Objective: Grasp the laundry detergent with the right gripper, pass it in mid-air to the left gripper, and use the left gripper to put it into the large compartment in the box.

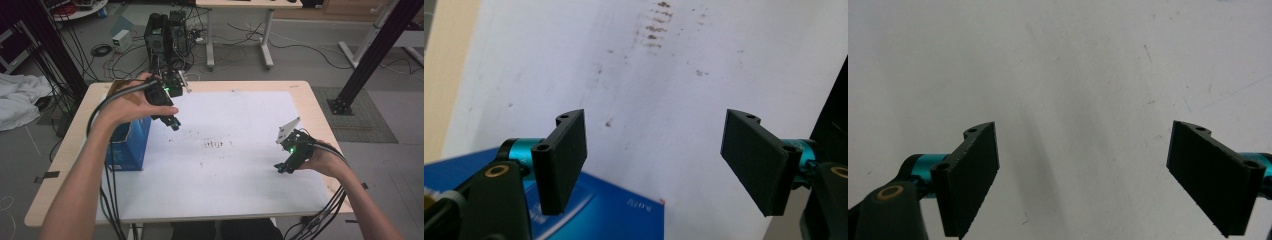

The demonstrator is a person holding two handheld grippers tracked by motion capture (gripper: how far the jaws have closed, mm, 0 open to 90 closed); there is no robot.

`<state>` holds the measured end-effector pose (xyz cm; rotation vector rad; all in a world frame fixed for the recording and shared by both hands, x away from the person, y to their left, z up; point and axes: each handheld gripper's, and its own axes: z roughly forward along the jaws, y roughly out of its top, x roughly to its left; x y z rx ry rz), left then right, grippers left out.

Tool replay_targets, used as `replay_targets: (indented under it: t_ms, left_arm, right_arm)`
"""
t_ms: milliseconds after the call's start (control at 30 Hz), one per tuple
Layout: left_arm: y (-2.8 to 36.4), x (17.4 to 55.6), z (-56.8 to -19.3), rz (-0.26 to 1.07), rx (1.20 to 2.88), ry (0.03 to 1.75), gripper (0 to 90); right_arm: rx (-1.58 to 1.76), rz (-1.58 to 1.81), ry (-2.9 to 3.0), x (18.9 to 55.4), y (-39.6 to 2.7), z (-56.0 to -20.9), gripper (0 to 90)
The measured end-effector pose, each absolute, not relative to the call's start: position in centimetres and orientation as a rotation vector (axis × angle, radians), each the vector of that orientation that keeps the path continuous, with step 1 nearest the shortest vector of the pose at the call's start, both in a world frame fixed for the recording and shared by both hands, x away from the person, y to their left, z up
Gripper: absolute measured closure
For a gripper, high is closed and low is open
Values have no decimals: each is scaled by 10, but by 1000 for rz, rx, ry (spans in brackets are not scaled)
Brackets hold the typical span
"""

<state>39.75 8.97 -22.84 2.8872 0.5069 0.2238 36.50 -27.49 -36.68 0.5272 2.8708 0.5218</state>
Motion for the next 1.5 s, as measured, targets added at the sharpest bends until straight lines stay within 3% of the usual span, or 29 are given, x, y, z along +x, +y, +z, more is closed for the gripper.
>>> replay_targets:
  t_ms: [567,1500]
  left_arm:
    - [45,394,-305,85,2973,441,267]
    - [42,390,-313,120,2967,441,267]
  right_arm:
    - [548,522,2864,363,-276,-362,126]
    - [557,506,2857,363,-271,-360,126]
